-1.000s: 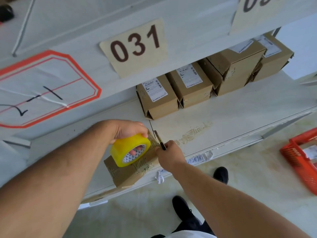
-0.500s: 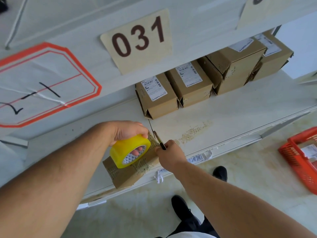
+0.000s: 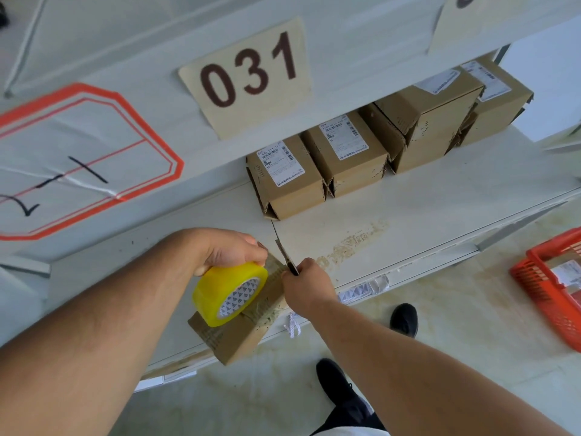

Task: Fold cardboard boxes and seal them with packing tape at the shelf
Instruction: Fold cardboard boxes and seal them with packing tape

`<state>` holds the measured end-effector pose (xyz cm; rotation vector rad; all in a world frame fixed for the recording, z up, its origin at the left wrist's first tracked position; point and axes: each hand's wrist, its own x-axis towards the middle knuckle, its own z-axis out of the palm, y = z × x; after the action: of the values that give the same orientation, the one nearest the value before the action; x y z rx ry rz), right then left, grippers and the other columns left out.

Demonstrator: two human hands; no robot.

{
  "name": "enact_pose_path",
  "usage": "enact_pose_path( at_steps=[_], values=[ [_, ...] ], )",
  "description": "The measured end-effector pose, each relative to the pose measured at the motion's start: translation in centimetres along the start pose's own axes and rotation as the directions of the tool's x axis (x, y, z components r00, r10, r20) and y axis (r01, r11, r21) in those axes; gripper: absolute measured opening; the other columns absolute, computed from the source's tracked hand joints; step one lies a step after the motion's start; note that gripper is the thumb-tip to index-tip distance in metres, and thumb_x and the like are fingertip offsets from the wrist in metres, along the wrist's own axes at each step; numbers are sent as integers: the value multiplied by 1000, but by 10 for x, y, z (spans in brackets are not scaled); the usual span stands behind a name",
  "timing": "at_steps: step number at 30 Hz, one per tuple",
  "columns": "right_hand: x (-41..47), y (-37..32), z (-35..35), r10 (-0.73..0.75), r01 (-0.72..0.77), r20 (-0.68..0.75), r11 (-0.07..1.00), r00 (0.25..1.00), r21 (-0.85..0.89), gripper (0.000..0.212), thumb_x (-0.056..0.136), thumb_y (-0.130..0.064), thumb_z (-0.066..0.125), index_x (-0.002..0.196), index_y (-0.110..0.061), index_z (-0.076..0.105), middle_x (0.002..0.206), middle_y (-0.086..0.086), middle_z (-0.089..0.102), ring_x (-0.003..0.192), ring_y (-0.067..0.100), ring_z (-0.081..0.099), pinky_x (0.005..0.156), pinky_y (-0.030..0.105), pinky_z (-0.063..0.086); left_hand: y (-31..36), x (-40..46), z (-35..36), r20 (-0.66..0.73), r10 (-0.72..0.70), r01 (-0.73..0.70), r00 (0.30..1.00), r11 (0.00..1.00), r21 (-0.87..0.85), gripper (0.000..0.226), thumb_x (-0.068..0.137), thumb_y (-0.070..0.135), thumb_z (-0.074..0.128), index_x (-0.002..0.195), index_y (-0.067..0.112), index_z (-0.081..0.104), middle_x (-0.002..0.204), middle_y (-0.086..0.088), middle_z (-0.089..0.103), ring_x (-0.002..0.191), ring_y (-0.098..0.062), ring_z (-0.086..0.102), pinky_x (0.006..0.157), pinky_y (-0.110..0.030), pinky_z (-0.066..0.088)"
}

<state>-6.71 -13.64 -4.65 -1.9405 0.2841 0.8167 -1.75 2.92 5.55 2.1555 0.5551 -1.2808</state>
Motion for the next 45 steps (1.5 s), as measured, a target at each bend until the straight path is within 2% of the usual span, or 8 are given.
enact_pose_path(
  at_steps=[9, 13, 17, 20, 23, 28, 41, 45],
  values=[
    [-10, -4, 5, -7, 6, -77, 1000, 997, -20, 16, 105, -26, 42, 109, -12, 50, 100, 4, 61, 87, 27, 61, 55, 30, 38, -11, -7, 5, 124, -14, 46, 992, 965, -260, 28, 96, 29, 56, 111, 7, 63, 96, -24, 73, 81, -32, 70, 77, -39, 59],
    [-3, -1, -3, 20, -19, -77, 1000, 997, 22, 20, 105, -28, 42, 107, -12, 54, 101, 6, 69, 90, 28, 67, 70, 37, 55, -6, -6, 3, 179, -30, 71, 983, 972, -224, 42, 96, 31, 53, 119, -2, 67, 95, -23, 72, 78, -29, 71, 77, -38, 60],
    [-12, 5, -13, -58, 44, 61, 977, 996, 207, 16, 96, -31, 58, 110, -24, 60, 84, 5, 74, 59, 8, 61, 52, 21, 45, -13, -5, 5, 189, -8, 57, 982, 966, -254, 39, 94, 27, 55, 125, 6, 65, 89, -21, 70, 73, -26, 70, 75, -36, 59],
    [-16, 10, -5, -117, 80, 181, 977, 976, 199, 15, 91, -27, 64, 106, -28, 66, 75, 2, 73, 59, 8, 65, 57, 22, 51, -19, -4, 3, 201, 0, 60, 980, 954, -294, 31, 91, 28, 57, 113, 9, 70, 86, -21, 69, 75, -27, 68, 75, -36, 58],
    [-11, 9, 6, -100, 82, 101, 983, 990, 163, 18, 92, -30, 61, 90, -19, 75, 70, 0, 76, 65, 13, 72, 70, 33, 60, -22, -1, 2, 181, -11, 64, 983, 955, -290, 39, 90, 29, 57, 117, 4, 69, 86, -22, 69, 77, -30, 68, 77, -37, 58],
    [-7, 6, 7, -43, 37, 42, 989, 998, 146, 26, 96, -35, 60, 83, -18, 76, 71, -2, 77, 46, -1, 57, 52, 20, 45, -10, -1, -4, 171, 20, 22, 985, 970, -243, 58, 69, 38, 64, 116, 5, 70, 89, -22, 71, 81, -31, 69, 85, -43, 57],
    [-4, 21, -60, 29, 10, -129, 957, 991, 289, 22, 92, -32, 70, 79, -18, 80, 75, -4, 78, 68, 14, 66, 61, 26, 49, 49, 13, 18, 263, 200, -76, 944, 906, -415, 29, 80, 29, 61, 101, 11, 69, 89, -22, 65, 78, -28, 66, 95, -48, 53],
    [5, 32, -73, -18, 36, -49, 919, 999, 393, 32, 85, -39, 84, 107, -21, 69, 86, 0, 72, 72, 12, 63, 60, 20, 48, 53, 15, 10, 259, 199, -86, 945, 917, -390, 25, 90, 25, 55, 104, 10, 68, 89, -21, 66, 77, -26, 67, 96, -49, 54]
  ],
)
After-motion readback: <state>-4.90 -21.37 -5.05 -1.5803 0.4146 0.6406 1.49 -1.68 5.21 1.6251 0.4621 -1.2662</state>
